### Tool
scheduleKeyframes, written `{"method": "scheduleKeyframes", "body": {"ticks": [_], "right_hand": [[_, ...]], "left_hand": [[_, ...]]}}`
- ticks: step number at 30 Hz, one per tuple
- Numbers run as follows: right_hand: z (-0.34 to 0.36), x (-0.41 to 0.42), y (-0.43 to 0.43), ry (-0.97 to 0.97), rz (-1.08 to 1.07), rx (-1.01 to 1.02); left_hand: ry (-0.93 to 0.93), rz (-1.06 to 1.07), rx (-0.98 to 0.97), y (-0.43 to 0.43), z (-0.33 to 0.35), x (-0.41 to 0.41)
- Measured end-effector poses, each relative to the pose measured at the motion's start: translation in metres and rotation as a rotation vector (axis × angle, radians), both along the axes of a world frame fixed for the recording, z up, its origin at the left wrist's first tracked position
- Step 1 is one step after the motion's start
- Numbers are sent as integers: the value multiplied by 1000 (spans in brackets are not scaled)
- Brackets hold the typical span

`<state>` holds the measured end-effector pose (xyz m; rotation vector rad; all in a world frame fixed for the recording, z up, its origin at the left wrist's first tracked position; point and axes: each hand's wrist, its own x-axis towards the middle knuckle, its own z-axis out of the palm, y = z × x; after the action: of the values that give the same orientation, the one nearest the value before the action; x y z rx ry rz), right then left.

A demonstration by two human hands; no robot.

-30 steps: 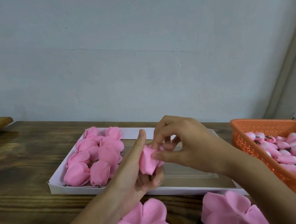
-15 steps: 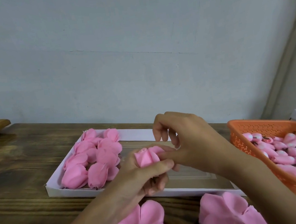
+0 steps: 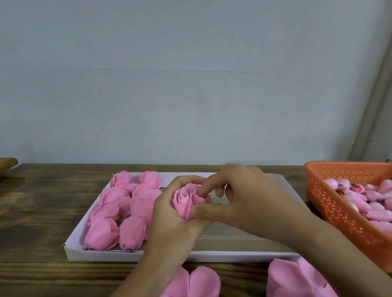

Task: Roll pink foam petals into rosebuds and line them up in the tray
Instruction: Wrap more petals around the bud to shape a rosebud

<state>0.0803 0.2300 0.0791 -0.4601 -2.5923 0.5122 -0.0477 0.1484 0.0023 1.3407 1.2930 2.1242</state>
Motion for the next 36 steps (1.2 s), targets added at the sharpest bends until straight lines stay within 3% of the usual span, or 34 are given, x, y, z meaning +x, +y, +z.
{"method": "scheduleKeyframes", "body": {"ticks": [8,12,15,18,25,30,33,36], "right_hand": [[-9,-10,-2,76,145,-155],[-8,-9,-1,82,170,-63],[-6,-7,-3,112,157,-24],[-5,-5,-3,155,117,-33],[-12,-13,-13,134,49,81],[-13,-13,-11,476,8,-347],[-19,-17,-12,400,-22,-543],[-28,-23,-18,256,123,-685]], "left_hand": [[-56,6,32,7,4,4],[-186,33,58,4,11,7],[-23,97,35,3,9,8],[-9,178,1,3,5,3],[-56,117,6,2,4,5],[-235,87,-52,-2,2,-5],[-466,-68,-10,-2,3,-14],[-617,-192,-54,-6,9,-13]]}}
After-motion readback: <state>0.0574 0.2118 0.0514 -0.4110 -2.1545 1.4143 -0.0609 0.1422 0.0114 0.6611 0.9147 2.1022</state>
